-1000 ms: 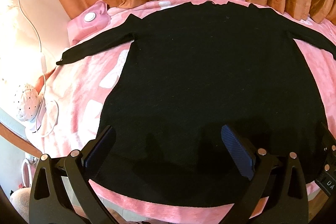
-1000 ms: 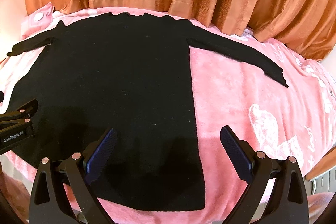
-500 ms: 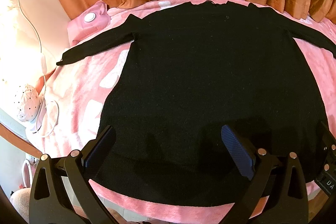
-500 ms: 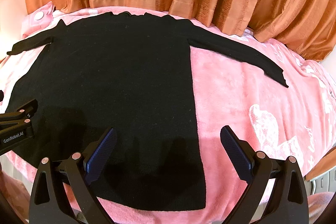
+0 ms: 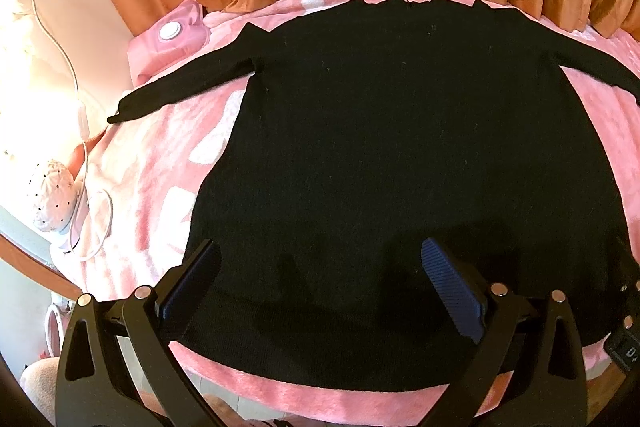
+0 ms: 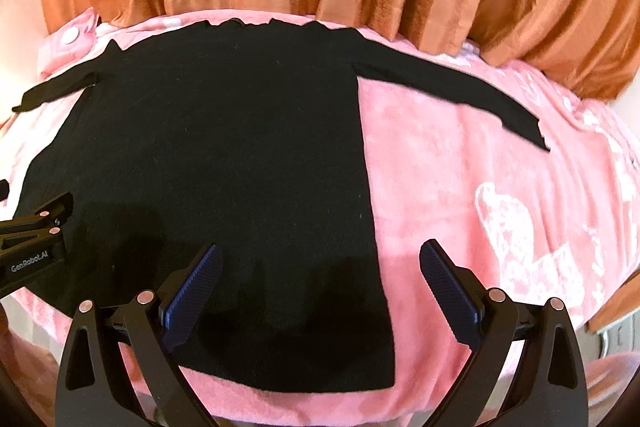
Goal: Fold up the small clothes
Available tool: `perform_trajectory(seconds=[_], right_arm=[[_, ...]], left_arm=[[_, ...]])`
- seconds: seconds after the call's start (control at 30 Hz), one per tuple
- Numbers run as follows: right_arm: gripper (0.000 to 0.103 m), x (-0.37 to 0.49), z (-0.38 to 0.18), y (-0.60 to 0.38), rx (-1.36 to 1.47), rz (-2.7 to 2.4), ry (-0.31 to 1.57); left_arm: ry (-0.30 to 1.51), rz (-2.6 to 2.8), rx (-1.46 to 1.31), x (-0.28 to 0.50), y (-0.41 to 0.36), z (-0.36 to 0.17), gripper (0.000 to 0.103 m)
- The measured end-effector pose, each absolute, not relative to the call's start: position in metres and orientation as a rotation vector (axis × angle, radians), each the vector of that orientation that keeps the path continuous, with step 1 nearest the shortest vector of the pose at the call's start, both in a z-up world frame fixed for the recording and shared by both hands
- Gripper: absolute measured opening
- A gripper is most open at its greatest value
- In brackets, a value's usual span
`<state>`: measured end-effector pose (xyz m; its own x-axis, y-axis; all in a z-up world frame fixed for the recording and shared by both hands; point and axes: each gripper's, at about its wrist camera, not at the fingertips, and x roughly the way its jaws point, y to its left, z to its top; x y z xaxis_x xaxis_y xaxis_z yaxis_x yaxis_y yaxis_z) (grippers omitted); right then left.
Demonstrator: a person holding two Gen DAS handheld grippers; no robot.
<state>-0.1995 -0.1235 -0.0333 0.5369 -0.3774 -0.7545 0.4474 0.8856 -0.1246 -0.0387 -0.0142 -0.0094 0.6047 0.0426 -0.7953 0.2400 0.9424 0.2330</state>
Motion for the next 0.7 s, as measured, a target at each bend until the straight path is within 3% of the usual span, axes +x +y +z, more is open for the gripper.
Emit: perform_trajectory(seconds=[0.7], right_arm=[[0.097, -0.207, -0.035, -0.126, 0.132, -0.505, 0.867]], left_arm=[[0.927, -0.114, 0.318, -0.049, -0.009, -0.012, 0.098]])
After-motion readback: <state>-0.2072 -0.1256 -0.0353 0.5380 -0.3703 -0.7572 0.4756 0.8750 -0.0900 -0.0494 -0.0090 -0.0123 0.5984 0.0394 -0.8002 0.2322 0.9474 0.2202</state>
